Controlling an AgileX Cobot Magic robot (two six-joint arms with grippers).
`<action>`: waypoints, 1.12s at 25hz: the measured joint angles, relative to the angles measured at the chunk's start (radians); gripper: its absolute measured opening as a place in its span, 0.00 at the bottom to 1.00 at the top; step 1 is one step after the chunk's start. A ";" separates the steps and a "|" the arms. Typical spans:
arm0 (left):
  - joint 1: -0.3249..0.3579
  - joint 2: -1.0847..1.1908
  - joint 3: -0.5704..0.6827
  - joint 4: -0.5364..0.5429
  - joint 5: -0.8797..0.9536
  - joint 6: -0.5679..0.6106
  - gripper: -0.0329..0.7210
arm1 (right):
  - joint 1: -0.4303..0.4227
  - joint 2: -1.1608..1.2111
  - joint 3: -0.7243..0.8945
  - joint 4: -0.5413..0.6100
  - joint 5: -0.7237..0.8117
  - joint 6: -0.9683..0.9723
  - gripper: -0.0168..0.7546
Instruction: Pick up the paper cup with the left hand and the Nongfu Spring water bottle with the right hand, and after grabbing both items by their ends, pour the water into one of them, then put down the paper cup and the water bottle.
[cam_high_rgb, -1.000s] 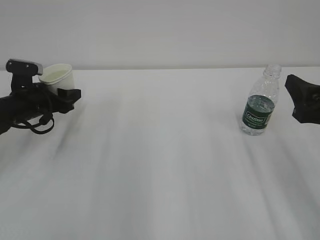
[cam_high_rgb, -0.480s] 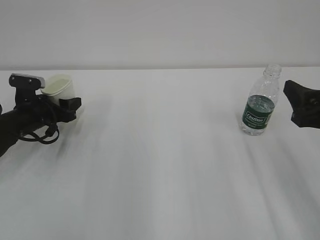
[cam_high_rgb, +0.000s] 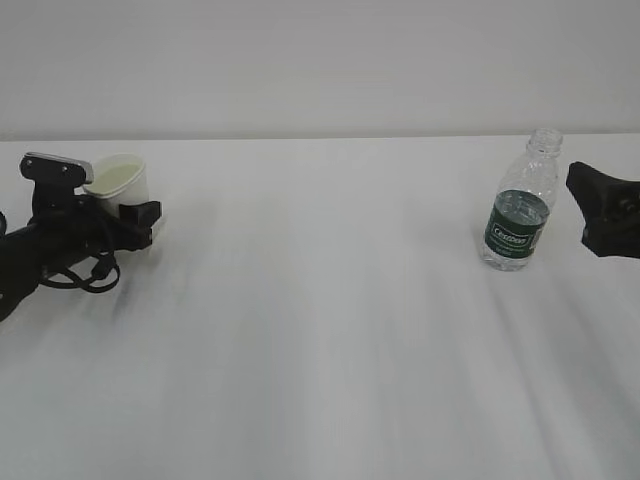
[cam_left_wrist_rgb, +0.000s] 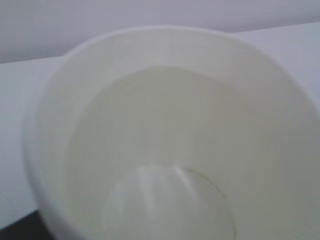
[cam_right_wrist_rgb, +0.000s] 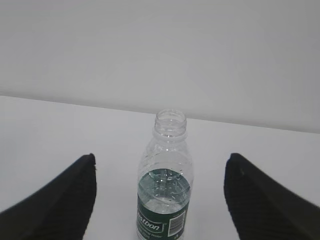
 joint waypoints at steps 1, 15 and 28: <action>0.000 0.005 0.000 -0.005 -0.002 0.000 0.64 | 0.000 0.000 0.000 0.000 0.000 0.000 0.79; 0.000 0.071 -0.005 -0.021 -0.090 0.004 0.64 | 0.000 0.000 0.000 0.000 0.008 0.000 0.79; 0.000 0.075 -0.005 -0.021 -0.097 0.004 0.73 | 0.000 0.000 0.000 0.000 0.013 0.000 0.79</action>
